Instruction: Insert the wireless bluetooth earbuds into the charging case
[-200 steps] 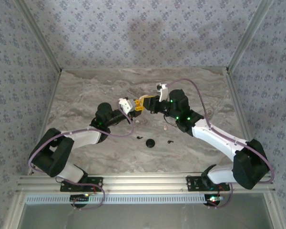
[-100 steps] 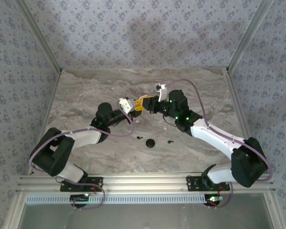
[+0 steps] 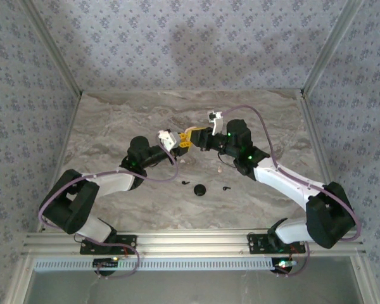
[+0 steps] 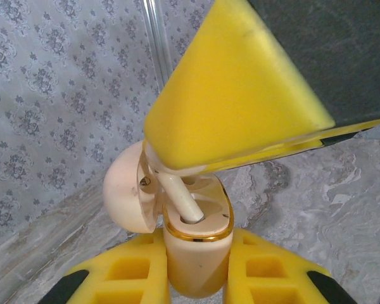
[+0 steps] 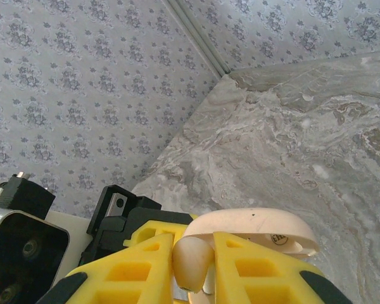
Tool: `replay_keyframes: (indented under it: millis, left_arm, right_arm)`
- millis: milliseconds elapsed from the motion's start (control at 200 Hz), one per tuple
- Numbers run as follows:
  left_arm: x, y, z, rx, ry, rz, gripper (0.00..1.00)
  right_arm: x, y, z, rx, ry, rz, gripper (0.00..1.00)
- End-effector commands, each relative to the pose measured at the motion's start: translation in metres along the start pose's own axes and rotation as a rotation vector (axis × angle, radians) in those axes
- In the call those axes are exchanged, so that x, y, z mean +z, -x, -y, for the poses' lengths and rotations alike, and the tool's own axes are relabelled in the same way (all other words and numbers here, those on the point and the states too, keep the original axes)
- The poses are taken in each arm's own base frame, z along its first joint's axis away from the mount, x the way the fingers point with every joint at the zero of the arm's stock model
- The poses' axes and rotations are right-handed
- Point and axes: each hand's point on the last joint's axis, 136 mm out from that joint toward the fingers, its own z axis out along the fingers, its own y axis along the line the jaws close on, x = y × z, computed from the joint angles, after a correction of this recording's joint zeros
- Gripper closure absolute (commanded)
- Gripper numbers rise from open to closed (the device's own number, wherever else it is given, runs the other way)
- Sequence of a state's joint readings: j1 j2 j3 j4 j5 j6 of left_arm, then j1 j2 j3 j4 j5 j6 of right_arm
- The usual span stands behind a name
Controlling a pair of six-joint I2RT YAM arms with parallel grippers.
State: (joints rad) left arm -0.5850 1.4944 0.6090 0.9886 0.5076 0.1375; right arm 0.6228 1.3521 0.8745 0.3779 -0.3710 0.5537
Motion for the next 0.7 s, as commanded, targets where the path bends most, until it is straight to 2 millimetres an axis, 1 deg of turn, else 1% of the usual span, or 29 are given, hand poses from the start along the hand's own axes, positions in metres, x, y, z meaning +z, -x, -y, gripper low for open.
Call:
replay_keyframes:
  millis: [0, 120, 280, 530, 590, 695]
  left_arm:
    - [0.0, 0.036, -0.001, 0.063, 0.002, 0.101, 0.89]
    - [0.0, 0.036, -0.001, 0.077, 0.003, 0.094, 0.89]
    - [0.002, 0.029, 0.006, 0.136, 0.001, 0.058, 0.89]
    - [-0.001, 0.019, 0.006, 0.179, 0.022, 0.025, 0.9]
    - [-0.003, 0.019, 0.008, 0.197, 0.017, 0.029, 0.9]
    - [-0.004, 0.017, 0.01, 0.232, 0.022, 0.026, 0.9]
  right_arm:
    - [-0.006, -0.016, 0.008, 0.012, -0.023, -0.055, 0.78]
    - [-0.013, -0.009, 0.007, -0.011, -0.039, -0.026, 0.78]
    - [-0.02, 0.001, -0.002, -0.035, -0.02, 0.0, 0.78]
    - [-0.026, 0.015, -0.014, -0.055, 0.005, 0.034, 0.78]
    - [-0.029, 0.017, -0.016, -0.056, 0.012, 0.04, 0.78]
    - [-0.035, 0.026, -0.024, -0.064, 0.036, 0.068, 0.77]
